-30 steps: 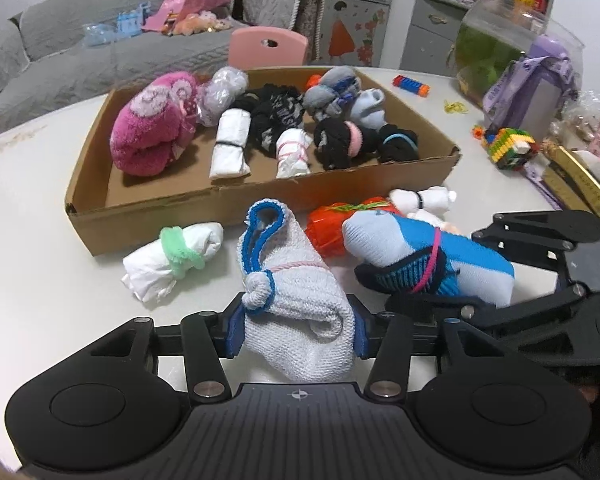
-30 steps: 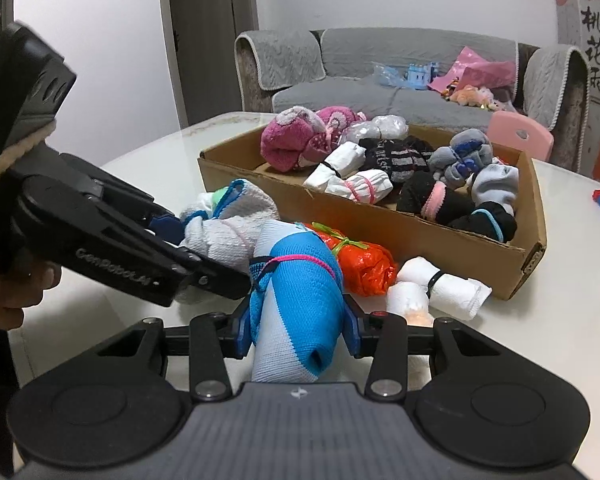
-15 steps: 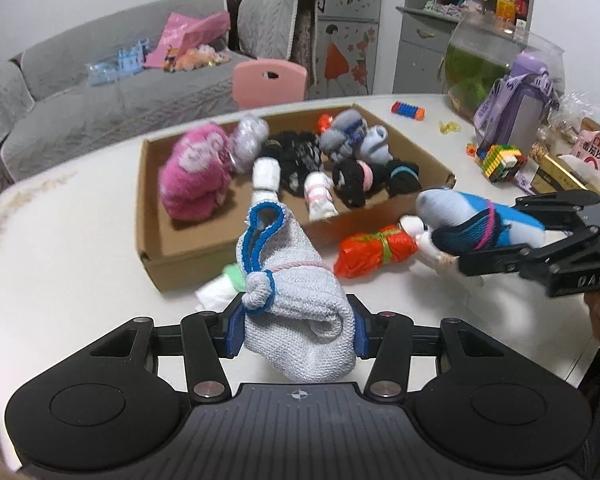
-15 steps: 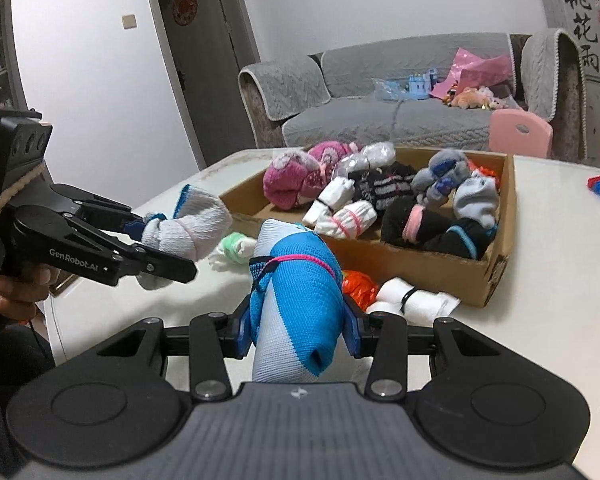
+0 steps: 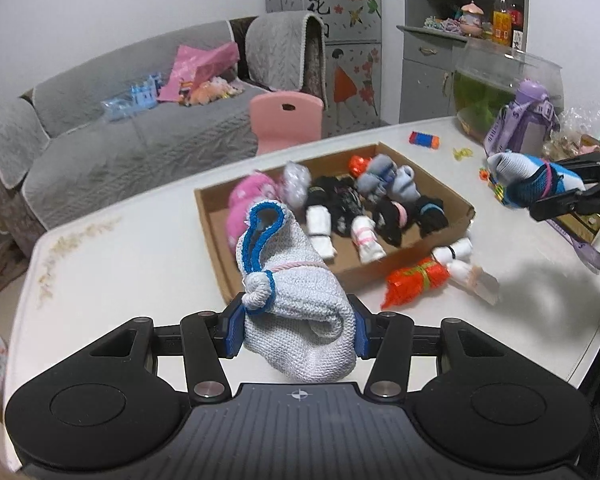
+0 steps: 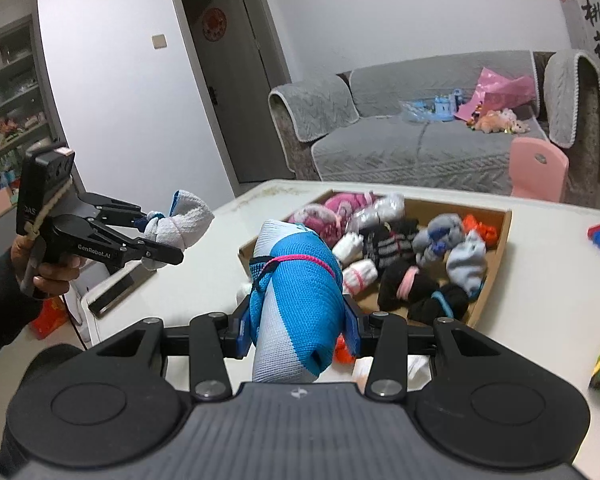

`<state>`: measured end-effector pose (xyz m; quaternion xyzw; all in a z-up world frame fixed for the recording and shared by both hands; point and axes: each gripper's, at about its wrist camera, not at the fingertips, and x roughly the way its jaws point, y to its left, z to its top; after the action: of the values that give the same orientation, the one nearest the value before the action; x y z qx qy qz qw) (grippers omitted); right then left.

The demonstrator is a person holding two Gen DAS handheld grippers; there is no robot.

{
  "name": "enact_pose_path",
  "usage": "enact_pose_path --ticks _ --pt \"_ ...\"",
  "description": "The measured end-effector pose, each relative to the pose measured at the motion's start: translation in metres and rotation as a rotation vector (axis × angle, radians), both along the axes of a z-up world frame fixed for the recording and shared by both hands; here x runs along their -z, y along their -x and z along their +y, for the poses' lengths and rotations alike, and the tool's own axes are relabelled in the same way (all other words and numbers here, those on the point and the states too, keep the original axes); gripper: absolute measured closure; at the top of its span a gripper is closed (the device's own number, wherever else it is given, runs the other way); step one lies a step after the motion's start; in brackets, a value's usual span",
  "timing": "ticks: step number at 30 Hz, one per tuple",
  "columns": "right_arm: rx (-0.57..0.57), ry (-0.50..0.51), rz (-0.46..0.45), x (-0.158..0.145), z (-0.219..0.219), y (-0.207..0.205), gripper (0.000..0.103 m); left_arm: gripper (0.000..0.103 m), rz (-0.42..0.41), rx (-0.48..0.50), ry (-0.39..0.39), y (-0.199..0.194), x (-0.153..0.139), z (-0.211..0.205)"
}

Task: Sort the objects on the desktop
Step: 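Lift both held socks over the cardboard box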

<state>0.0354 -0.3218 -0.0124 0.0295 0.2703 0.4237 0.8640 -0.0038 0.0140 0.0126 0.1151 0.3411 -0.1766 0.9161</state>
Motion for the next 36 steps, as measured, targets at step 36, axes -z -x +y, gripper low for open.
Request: enact_pose_path --ticks 36 --pt "-0.109 -0.010 0.021 -0.032 0.040 -0.078 0.063 0.046 0.025 0.015 0.021 -0.093 -0.008 -0.020"
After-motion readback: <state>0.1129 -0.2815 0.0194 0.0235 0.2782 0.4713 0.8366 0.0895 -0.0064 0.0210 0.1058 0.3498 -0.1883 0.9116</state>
